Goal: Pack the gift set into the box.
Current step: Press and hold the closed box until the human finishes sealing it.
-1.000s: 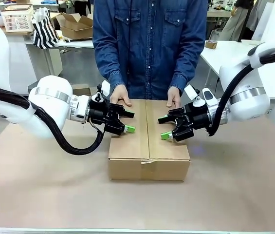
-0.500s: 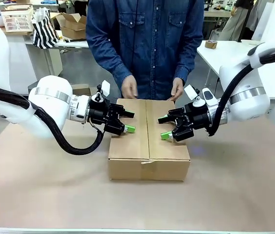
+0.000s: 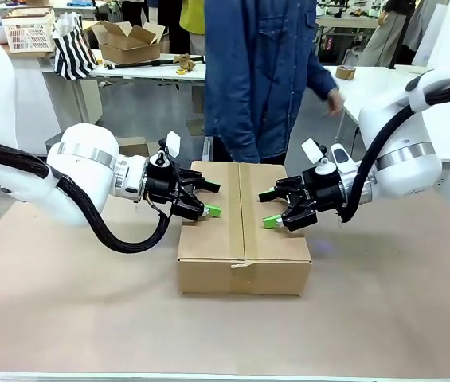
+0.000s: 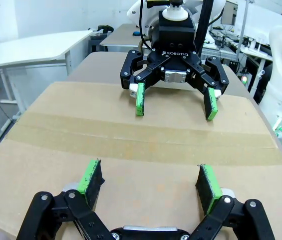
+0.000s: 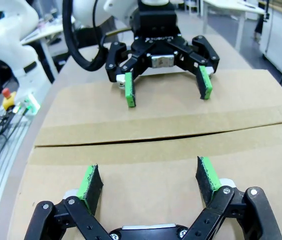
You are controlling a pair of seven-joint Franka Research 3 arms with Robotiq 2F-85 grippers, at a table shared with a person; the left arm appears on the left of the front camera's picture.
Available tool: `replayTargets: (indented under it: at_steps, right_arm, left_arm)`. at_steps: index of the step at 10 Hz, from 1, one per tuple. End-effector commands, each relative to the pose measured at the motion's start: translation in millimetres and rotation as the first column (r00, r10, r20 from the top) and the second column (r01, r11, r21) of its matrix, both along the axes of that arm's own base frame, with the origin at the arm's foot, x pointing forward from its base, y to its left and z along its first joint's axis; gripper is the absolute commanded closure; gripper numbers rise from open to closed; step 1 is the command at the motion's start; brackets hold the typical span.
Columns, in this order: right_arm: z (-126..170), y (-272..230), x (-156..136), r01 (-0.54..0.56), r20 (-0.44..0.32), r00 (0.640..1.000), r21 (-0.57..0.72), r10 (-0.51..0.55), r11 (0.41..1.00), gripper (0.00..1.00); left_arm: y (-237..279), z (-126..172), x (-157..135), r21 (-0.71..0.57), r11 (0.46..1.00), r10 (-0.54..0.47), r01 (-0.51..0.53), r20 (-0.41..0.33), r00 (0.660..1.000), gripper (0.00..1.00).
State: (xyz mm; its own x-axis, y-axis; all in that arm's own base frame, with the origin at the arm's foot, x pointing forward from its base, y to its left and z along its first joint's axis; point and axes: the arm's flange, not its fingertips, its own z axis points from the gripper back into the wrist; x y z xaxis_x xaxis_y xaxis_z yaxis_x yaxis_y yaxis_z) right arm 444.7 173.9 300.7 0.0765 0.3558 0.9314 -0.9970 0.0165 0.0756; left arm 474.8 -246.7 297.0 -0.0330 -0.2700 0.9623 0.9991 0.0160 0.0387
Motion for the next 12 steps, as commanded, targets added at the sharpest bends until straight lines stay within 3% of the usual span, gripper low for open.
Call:
replayTargets:
  at_steps: [1, 12]
  right_arm:
    - [-3.0, 2.6, -0.6, 0.006, 0.007, 1.000, -0.014, -0.006, 1.000, 0.00]
    - [-3.0, 2.6, -0.6, 0.006, 0.007, 1.000, -0.014, -0.006, 1.000, 0.00]
  left_arm:
    - [1.3, -1.7, -0.9, 0.000, 1.000, -0.002, 0.002, -0.001, 1.000, 0.00]
    - [1.3, -1.7, -0.9, 0.000, 1.000, -0.002, 0.002, -0.001, 1.000, 0.00]
